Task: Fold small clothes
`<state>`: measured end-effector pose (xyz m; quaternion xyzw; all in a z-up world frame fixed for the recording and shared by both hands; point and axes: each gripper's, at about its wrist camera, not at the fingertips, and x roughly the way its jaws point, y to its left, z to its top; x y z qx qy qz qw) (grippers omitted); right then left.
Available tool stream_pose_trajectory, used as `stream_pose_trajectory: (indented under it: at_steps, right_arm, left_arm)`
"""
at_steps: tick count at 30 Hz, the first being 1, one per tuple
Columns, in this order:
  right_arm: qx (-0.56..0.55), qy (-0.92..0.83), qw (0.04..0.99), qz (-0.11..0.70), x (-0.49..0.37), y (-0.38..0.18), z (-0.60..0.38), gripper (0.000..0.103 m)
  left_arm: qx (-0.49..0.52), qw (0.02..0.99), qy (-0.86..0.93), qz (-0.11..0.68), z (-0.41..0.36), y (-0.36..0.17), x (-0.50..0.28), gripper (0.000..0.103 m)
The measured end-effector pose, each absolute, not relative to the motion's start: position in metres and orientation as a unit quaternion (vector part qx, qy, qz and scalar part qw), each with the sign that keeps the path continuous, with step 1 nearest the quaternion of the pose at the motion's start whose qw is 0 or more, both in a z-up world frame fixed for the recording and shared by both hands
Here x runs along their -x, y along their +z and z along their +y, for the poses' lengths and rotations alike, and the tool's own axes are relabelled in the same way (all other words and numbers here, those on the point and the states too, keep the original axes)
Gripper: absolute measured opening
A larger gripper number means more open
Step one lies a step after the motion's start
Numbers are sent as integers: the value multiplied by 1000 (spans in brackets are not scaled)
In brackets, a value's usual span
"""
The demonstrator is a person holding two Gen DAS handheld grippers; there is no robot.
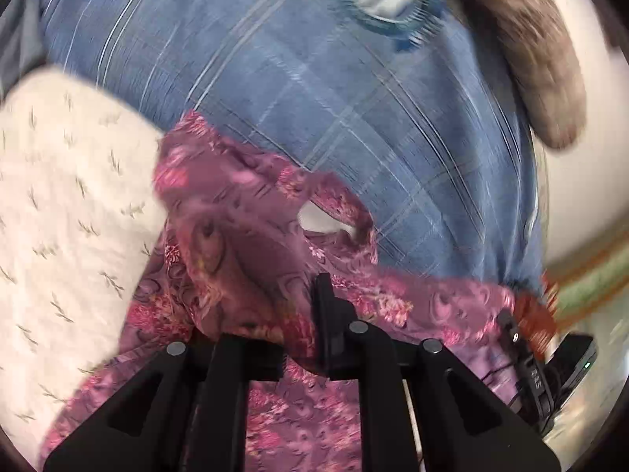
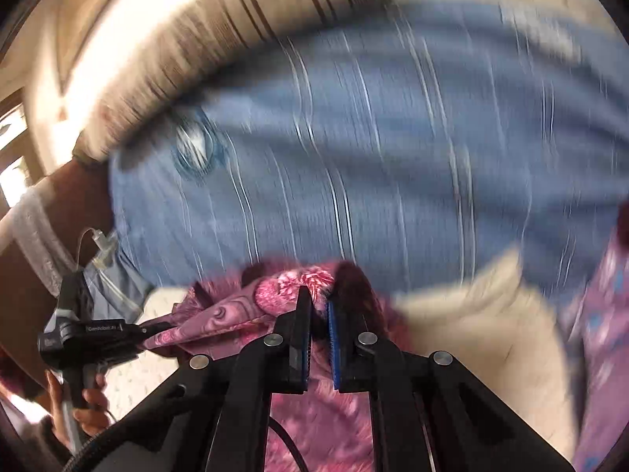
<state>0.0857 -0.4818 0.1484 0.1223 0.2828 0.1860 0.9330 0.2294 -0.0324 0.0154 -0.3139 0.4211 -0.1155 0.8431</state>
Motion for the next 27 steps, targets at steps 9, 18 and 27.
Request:
stream_pose_trajectory:
  at_steps: [9, 18, 27]
  right_arm:
    - [-144, 92, 878, 448, -36, 5, -533, 11]
    - [-429, 172, 772, 437, -74, 27, -529, 75]
    - [-463, 80, 727, 501, -135, -24, -512, 9]
  left_arm:
    - [280, 800, -102, 521, -36, -76, -209, 12]
    - [278, 808, -108, 509, -34, -56, -202, 23]
    - [341, 789, -77, 506, -4, -65, -214, 39]
